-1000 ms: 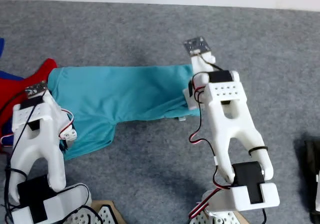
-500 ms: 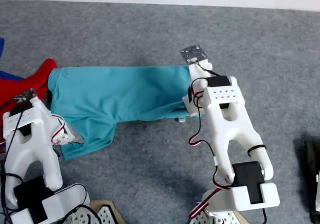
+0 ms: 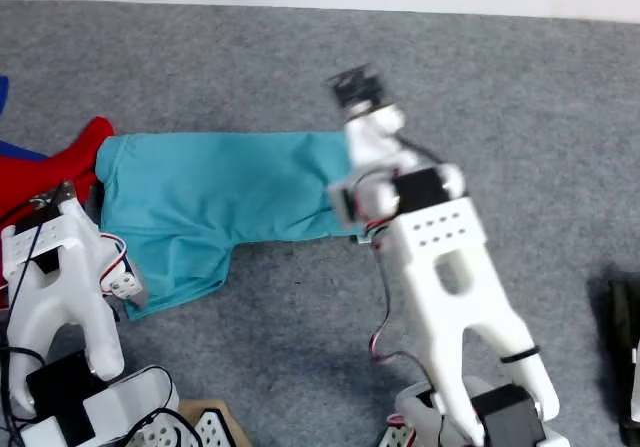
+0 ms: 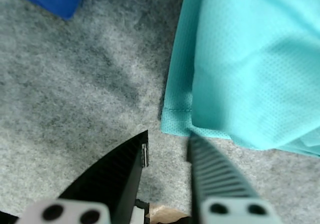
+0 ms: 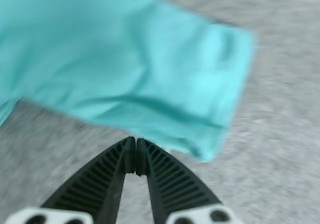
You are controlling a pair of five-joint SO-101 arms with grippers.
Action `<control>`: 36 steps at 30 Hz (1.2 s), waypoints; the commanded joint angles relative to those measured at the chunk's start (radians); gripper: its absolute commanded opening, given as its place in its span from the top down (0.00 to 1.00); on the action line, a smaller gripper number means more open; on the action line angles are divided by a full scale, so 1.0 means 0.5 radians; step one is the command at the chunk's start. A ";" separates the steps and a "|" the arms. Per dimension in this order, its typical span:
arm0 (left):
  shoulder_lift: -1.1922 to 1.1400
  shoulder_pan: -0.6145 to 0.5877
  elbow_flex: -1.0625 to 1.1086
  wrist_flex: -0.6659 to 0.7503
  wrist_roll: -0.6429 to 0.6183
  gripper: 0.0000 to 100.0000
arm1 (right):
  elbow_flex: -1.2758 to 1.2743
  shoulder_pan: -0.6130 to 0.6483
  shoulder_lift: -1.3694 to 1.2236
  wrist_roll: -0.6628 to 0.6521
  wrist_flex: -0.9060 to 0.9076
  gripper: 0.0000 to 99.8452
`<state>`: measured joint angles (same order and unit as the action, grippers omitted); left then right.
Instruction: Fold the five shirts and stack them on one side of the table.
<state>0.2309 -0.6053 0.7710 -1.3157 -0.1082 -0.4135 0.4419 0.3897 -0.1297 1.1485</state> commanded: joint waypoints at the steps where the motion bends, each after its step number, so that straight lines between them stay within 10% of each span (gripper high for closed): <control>1: 0.075 -0.008 -0.100 -0.061 0.012 0.97 | -0.130 0.158 0.087 0.031 -0.106 0.99; 12: 0.845 0.041 -0.161 -0.381 0.003 0.98 | -0.760 0.339 0.084 0.021 -0.790 0.99; 36: 0.793 0.106 0.213 0.086 0.012 0.80 | -0.474 0.861 -0.198 0.163 -0.956 0.85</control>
<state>0.6636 -0.5669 0.8876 -1.3080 -0.1082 -0.7695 0.8746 0.3437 -0.0744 0.6191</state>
